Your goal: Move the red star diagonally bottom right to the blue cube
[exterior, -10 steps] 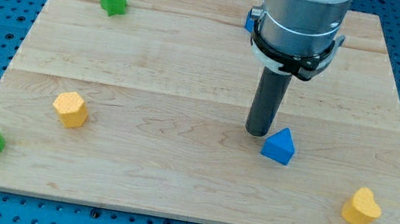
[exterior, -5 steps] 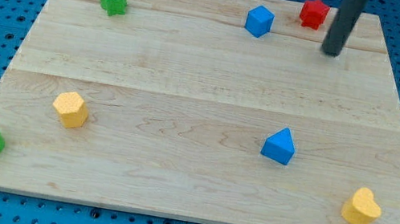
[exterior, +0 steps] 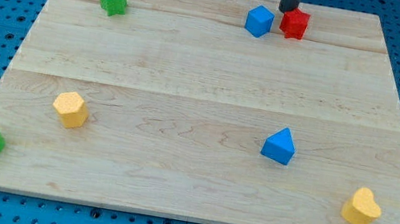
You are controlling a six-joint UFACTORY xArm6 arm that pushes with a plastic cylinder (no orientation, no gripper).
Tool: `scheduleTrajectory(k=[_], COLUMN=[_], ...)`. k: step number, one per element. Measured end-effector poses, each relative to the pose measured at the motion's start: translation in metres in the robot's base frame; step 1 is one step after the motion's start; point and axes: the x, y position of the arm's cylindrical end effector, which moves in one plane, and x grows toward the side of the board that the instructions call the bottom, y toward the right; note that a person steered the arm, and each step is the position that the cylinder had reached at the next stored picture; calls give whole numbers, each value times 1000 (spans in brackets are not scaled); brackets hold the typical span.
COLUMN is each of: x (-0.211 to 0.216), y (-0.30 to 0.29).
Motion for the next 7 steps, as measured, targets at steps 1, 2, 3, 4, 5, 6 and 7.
scheduleTrajectory(k=[1, 2, 3, 4, 5, 6, 7], x=[0, 8, 47, 103, 82, 85, 117], y=[1, 15, 32, 30, 32, -21, -45])
